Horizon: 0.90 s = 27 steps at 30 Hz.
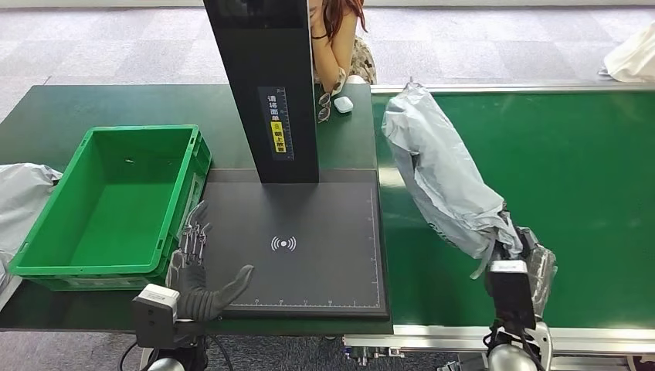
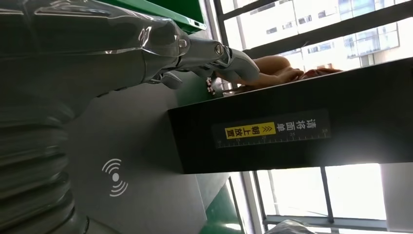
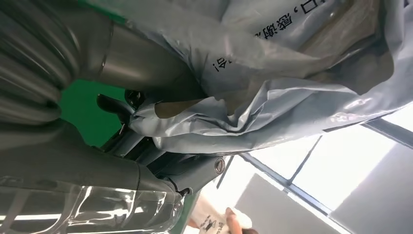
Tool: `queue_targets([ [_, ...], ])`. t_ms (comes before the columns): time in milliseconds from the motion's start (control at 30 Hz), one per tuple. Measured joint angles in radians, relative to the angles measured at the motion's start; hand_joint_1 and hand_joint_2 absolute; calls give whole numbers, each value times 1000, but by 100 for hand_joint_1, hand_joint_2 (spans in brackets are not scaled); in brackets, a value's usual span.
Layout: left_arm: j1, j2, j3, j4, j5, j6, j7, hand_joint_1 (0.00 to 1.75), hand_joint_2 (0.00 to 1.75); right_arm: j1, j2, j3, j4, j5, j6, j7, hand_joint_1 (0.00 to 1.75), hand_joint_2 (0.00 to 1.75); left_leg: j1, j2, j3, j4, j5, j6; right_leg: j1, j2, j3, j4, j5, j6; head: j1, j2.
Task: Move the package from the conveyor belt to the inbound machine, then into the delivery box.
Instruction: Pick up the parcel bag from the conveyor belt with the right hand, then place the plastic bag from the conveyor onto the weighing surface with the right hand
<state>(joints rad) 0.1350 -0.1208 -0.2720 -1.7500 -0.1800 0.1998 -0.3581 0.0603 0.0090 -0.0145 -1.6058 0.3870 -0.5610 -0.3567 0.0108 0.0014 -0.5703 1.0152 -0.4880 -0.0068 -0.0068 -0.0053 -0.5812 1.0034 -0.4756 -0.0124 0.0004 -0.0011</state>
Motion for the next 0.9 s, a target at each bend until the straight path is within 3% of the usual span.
queue_targets([
  [200, 1, 0, -2, 0, 4, 6, -17, 0, 175, -17, 7, 28, -46, -147, 99, -76, 175, 175, 0, 0, 0, 0, 0, 0, 0, 0, 0, 0, 0, 0, 0, 0],
  [433, 3, 0, -2, -2, 2, 55, -57, 0, 175, -130, 9, 224, 15, -230, 401, -6, 175, 175, 1, 2, 0, 0, 0, 0, 0, 1, 0, 1, 0, -1, 0, 0],
  [767, 51, -13, 97, -139, 59, 379, -218, 0, 175, -311, 19, 571, 276, -316, 652, 96, 175, 175, 1, 0, 0, -1, 1, -1, 1, 0, 0, 2, 0, -1, 0, 0],
  [900, 81, -18, 141, -211, 87, 436, -277, 0, 175, -355, 19, 673, 362, -340, 691, 127, 175, 175, 1, 0, -1, 0, 1, -1, 1, -1, 0, 1, -1, -1, 0, 0],
])
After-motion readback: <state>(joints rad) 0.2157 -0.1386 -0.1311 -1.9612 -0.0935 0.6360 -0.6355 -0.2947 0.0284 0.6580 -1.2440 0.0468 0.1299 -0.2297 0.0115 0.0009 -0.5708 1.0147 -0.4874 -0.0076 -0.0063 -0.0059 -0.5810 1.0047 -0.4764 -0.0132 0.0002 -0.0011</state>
